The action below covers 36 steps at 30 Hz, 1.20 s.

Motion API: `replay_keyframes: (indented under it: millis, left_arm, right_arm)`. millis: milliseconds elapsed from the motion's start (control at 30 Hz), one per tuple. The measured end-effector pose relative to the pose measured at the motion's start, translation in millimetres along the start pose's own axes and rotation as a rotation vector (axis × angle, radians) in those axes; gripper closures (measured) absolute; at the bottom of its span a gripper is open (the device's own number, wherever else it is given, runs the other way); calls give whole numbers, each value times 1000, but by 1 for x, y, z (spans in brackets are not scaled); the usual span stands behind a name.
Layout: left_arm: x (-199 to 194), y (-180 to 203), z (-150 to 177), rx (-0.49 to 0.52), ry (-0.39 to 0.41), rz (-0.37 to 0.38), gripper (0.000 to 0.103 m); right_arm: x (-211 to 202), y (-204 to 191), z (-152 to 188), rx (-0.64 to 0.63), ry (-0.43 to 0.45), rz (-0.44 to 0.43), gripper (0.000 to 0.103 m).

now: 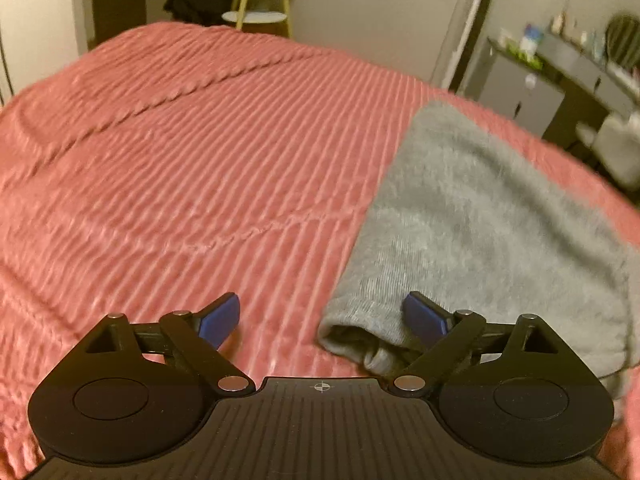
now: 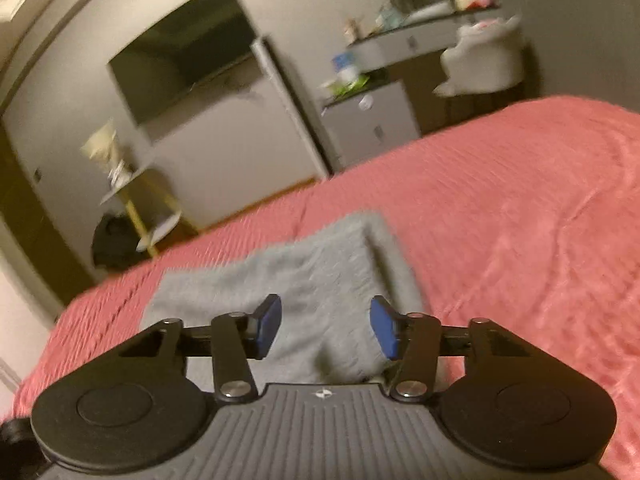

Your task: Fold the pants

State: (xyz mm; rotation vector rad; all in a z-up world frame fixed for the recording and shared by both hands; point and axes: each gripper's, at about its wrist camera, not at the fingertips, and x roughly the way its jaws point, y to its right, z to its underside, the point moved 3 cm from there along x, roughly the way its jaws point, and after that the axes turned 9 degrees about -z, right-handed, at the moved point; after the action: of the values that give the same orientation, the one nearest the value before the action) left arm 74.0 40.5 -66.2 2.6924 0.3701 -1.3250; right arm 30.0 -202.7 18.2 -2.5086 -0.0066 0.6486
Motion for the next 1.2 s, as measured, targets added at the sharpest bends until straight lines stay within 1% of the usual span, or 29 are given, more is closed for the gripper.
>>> replay_keyframes:
  millis: [33,67,100,133,167,200,233,267,300,367,433,467,533,567,600,633,700,800,867,900,933,967,1033,1100,1200]
  left_arm:
    - [5,2,1,12,-23,-7,9]
    - [8,0,1,8,-36,-3,8]
    - [8,-3,2,-10,-41,7,8]
    - [10,-8,3,-36,-51,23,8]
    - [11,-12,4,-64,-65,37,7]
    - [9,-16,6,-95,-76,48,7]
    - [10,-19,7,-124,-85,58,7]
    - [11,-21,8,-133,-88,62,7]
    - [10,-20,8,-133,-86,59,7]
    - [10,-16,8,-111,-70,38,6]
    - [8,-11,10,-86,-49,14,6]
    - [6,-10,10,-79,-43,8,6]
    - [4,-10,10,-83,-46,11,6]
    - [3,-10,10,-91,-50,15,6]
    - [3,-11,9,-97,-54,20,6]
    - [3,-12,9,-100,-56,22,6]
    - [2,-12,9,-97,-55,17,6]
    - [0,-8,10,-73,-40,-4,6]
    - [-2,-6,11,-64,-37,-13,6]
    - [-2,-6,11,-62,-37,-16,6]
    - [-3,-5,11,-58,-37,-20,6]
    - [-4,-5,12,-55,-36,-22,6]
    - [-4,-4,12,-47,-34,-28,6]
    - [-4,-4,12,-43,-32,-33,6]
    - [-4,-4,12,-39,-32,-37,6]
  right_arm:
    - [4,0,6,10,-45,-9,65]
    - [6,2,12,4,-79,17,66]
    - [5,3,15,-27,-90,57,75]
    - [1,5,17,-29,-98,70,78]
    - [-2,10,18,7,-120,71,78]
    - [-8,19,19,83,-124,64,77]
    - [-18,28,21,157,-109,52,73]
    - [-26,39,24,235,-103,45,73]
    - [-33,50,26,315,-96,34,71]
    - [-41,67,32,431,-66,6,65]
    - [-44,81,35,546,-41,-31,53]
    - [-45,85,37,592,-21,-59,50]
    - [-42,89,42,659,-18,-116,29]
    - [-40,90,44,685,-27,-138,28]
    - [-37,88,46,703,-36,-160,28]
    - [-33,86,47,707,-38,-163,27]
    - [-23,83,45,699,-45,-153,24]
    - [-8,78,42,689,-53,-128,24]
    - [-4,71,36,622,-51,-108,44]
    - [-3,67,34,564,-53,-87,60]
    - [-1,66,33,550,-56,-87,59]
    - [-1,67,34,572,-54,-98,57]
    - [1,73,34,646,-45,-118,48]
    - [10,75,34,669,-47,-148,40]
    - [28,70,32,661,-78,-149,40]
